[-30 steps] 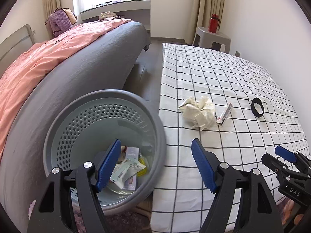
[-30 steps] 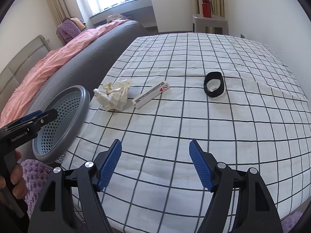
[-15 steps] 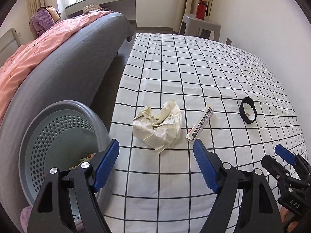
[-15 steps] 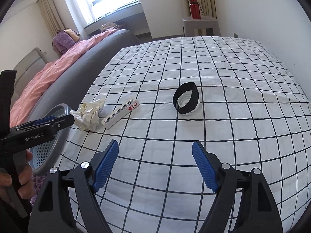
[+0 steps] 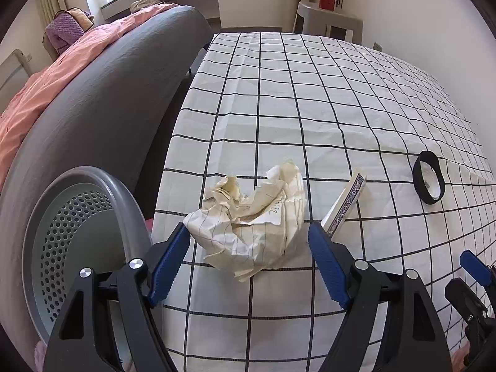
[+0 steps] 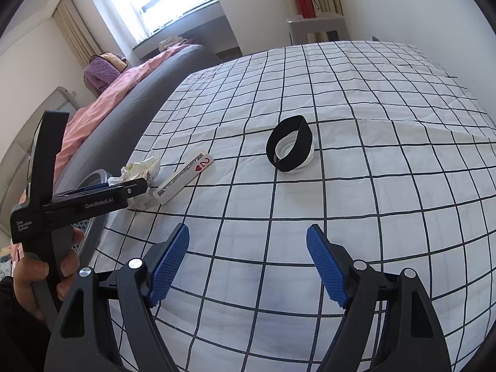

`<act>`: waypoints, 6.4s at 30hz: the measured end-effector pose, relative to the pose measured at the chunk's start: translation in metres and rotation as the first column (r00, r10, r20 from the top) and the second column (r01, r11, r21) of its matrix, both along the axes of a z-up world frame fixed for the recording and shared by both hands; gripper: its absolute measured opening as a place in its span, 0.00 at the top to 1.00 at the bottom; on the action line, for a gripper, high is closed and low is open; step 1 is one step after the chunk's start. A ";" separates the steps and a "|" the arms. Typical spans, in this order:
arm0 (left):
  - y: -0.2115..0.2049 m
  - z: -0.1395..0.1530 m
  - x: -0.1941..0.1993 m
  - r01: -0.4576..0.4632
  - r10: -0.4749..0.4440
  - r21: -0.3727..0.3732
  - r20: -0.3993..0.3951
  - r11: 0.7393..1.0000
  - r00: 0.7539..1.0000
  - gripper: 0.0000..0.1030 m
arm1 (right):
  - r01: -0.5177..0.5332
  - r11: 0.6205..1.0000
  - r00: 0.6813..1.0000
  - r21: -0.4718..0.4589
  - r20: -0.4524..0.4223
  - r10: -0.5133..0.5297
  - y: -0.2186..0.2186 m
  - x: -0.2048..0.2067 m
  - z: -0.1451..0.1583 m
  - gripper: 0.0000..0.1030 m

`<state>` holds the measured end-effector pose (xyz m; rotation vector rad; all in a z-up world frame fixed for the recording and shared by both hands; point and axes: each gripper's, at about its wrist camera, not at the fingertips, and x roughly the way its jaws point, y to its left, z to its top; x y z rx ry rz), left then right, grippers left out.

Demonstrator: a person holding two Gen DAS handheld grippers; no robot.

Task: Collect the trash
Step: 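Grasp the crumpled tissue with the left tool, then grasp the playing card with the right tool while the left tool holds the tissue, then carry the tissue and playing card over the grey basket, then open both tools to drop the tissue and card into the basket, then withdraw both tools from the basket toward the white bottle cap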

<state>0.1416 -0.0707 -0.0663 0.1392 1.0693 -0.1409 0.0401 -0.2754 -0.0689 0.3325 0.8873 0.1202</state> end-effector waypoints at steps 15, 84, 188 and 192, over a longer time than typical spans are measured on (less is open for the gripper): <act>-0.001 -0.004 0.010 0.008 -0.007 -0.023 0.017 1.000 1.000 0.42 | 0.000 1.000 1.000 0.008 -0.004 0.000 -0.001 0.002 -0.004 0.26; 0.084 0.072 -0.051 -0.127 0.140 -0.070 0.233 0.989 0.962 0.43 | -0.539 0.786 0.839 -0.301 -0.107 0.534 0.113 0.117 -0.025 0.18; 0.210 0.049 -0.101 -0.239 0.250 -0.082 0.170 0.967 0.953 0.26 | -0.247 0.963 0.967 -0.112 0.042 0.253 0.191 0.033 0.035 0.07; 0.182 0.053 -0.098 -0.196 0.207 -0.079 0.177 0.977 0.962 0.25 | -0.190 0.974 0.979 -0.121 0.056 0.198 0.154 0.026 0.038 0.07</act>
